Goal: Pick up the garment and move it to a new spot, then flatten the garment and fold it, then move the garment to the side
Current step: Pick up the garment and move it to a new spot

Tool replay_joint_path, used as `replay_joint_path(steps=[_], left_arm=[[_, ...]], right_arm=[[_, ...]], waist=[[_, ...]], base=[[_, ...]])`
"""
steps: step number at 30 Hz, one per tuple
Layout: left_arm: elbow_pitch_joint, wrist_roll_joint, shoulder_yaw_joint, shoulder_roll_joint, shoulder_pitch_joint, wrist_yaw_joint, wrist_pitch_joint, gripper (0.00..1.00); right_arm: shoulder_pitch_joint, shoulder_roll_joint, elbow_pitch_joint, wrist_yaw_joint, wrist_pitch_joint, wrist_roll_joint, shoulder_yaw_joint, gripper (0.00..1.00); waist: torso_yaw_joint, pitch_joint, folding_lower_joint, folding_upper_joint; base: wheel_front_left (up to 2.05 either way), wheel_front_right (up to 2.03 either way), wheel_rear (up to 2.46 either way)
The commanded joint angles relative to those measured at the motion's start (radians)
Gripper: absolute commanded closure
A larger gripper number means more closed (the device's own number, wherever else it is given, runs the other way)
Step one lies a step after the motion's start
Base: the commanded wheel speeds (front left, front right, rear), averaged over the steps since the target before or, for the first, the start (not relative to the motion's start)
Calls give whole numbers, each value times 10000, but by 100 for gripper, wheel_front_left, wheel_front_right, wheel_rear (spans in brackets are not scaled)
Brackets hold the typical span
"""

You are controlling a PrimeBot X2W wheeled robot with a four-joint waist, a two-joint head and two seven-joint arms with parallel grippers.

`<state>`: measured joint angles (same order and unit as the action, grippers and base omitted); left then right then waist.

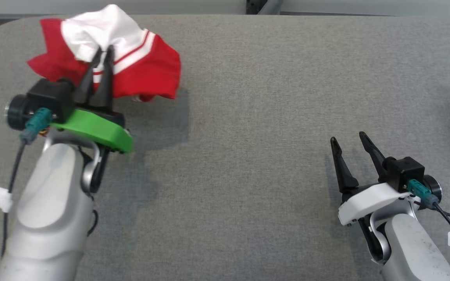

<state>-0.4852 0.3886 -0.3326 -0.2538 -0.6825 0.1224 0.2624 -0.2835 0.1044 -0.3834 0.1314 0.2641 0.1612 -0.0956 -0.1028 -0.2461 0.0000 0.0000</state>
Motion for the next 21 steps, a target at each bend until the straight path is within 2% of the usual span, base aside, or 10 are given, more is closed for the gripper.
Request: replay_joint_path(steps=[1, 4, 7, 10, 14, 15, 16, 17, 21], left_arm=[[102, -81, -172, 293, 188, 40, 28, 100], [187, -119, -645, 1032, 305, 81, 30, 100], [278, 54, -1351, 1542, 342, 84, 30, 100], [131, 296, -2175, 1774, 395, 86, 29, 100], [-150, 423, -2398, 1843, 502, 85, 29, 100], [-280, 502, -2375, 1858, 582, 86, 31, 78], [-400, 439, -2341, 1848, 630, 86, 29, 31], [-578, 399, -2242, 1815, 713, 86, 31, 0], [-1019, 44, -1545, 1607, 1231, 79, 19, 0]], right_arm=[[218, -13, -41, -14, 1, 63, 92, 0], [292, -148, 32, -13, 1, 63, 190, 0], [303, -184, 60, -14, 1, 83, 270, 0], [257, -259, 55, -14, 1, 108, 293, 0], [167, -330, 55, -14, 1, 137, 237, 0], [152, -351, 50, -14, 1, 150, 230, 0], [136, -371, 48, -14, 1, 171, 247, 0], [126, -392, 48, -14, 1, 177, 260, 0], [241, -450, 39, -14, 1, 186, 363, 0]], waist=[[761, 467, 0, 0], [1265, 485, 0, 0], [1778, 418, 0, 0], [2205, 344, 0, 0], [2539, 266, 0, 0], [2604, 257, 0, 0], [2642, 249, 0, 0], [2667, 253, 0, 0], [2570, 414, 0, 0]], base=[[0, 0, 0], [0, 0, 0], [0, 0, 0], [0, 0, 0], [0, 0, 0], [0, 0, 0], [0, 0, 0], [0, 0, 0], [0, 0, 0]])
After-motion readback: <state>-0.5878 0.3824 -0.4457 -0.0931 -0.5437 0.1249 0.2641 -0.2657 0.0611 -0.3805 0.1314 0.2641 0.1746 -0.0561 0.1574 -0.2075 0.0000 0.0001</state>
